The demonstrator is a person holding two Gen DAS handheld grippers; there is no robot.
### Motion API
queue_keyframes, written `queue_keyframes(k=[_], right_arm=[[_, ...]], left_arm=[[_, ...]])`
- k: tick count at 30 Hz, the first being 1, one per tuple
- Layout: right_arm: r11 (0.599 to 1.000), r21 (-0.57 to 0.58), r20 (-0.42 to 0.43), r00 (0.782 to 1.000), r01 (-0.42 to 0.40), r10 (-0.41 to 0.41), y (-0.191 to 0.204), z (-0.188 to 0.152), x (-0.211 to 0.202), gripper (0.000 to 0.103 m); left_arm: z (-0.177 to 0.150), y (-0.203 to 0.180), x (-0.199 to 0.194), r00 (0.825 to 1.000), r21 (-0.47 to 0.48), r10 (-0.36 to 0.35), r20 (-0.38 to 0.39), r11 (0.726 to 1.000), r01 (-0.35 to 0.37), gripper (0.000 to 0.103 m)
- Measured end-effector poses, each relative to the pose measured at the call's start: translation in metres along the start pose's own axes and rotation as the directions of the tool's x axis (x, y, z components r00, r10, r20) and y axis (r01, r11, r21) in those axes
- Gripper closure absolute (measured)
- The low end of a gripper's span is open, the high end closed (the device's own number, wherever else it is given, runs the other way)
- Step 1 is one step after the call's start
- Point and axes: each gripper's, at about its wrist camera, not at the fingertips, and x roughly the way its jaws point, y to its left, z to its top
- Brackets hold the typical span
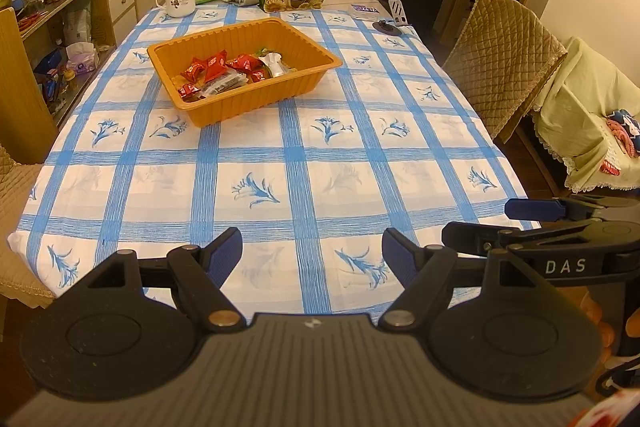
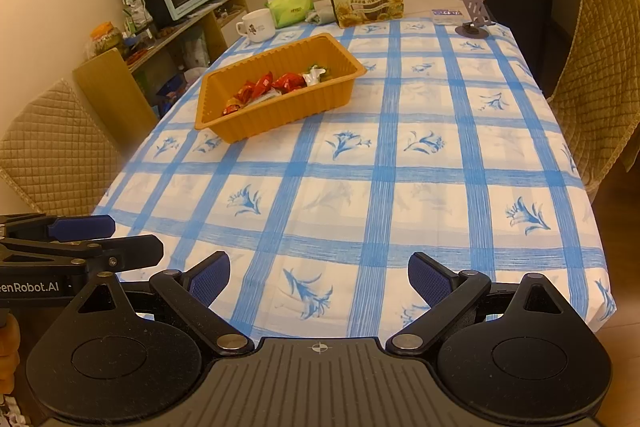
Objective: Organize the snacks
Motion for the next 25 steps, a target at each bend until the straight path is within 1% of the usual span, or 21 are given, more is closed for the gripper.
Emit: queue_keyframes(k=[25], right_arm=[[1.0,-0.003,-0.009,1.0,-0.004,0.004,0.002,0.006,0.012,0.008]], left_arm=[[0.015,0.006,0.014,1.0,-0.016,0.011,-0.003,1.0,-0.011,0.028]])
